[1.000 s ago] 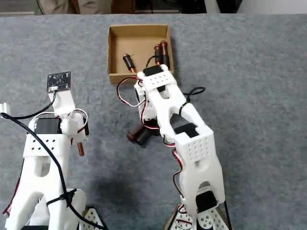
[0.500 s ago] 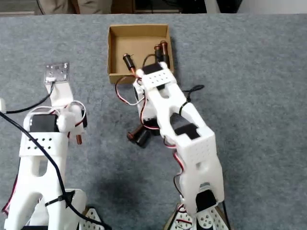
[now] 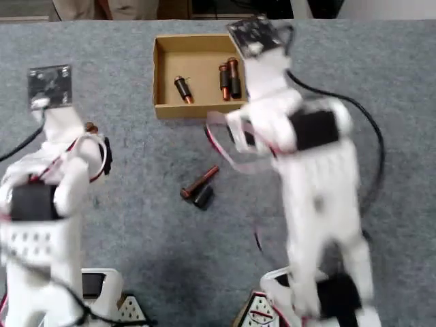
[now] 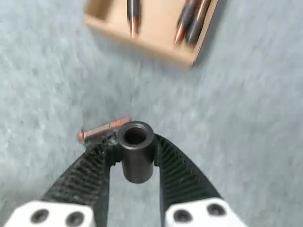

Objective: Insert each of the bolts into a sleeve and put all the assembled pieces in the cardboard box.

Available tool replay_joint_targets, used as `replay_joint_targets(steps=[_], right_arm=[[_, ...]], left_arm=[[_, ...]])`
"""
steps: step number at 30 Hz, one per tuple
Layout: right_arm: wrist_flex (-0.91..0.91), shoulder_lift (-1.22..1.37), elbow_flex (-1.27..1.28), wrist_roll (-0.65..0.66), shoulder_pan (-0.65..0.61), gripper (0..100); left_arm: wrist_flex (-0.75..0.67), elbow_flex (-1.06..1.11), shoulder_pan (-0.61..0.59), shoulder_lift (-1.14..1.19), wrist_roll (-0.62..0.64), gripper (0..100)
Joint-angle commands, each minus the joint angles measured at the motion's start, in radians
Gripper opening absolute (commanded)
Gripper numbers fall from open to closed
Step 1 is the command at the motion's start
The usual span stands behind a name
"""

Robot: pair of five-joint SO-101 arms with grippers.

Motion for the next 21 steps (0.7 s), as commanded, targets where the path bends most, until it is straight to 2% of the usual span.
replay_joint_targets(steps=[1, 4, 9, 12, 16, 18, 21], right_arm=[[-0.213, -0.311, 0.274, 0.017, 0.019, 0.1], [-0.434, -0.504, 0.549, 0.017, 0.018, 0.1], [-0.832, -0.782, 0.990, 0.015, -0.021, 0.1], [-1.123, -0.932, 1.257, 0.017, -0.093, 0.1], [-1.485, -1.118, 1.561, 0.017, -0.225, 0.1], [-1.522, -1.198, 1.652, 0.017, -0.269, 0.1], [-1.464, -1.282, 1.715, -0.026, -0.300, 0.1]], left_arm=[[-0.040, -0.040, 0.044, -0.107, -0.005, 2], [-0.161, 0.031, 0.048, -0.140, -0.005, 2], [-0.439, 0.172, 0.052, -0.157, -0.003, 2], [-0.563, 0.206, 0.072, -0.157, 0.008, 2], [-0.626, 0.198, 0.114, -0.157, 0.112, 2], [-0.660, 0.176, 0.155, -0.157, 0.149, 2], [-0.664, 0.110, 0.230, -0.157, 0.175, 2]])
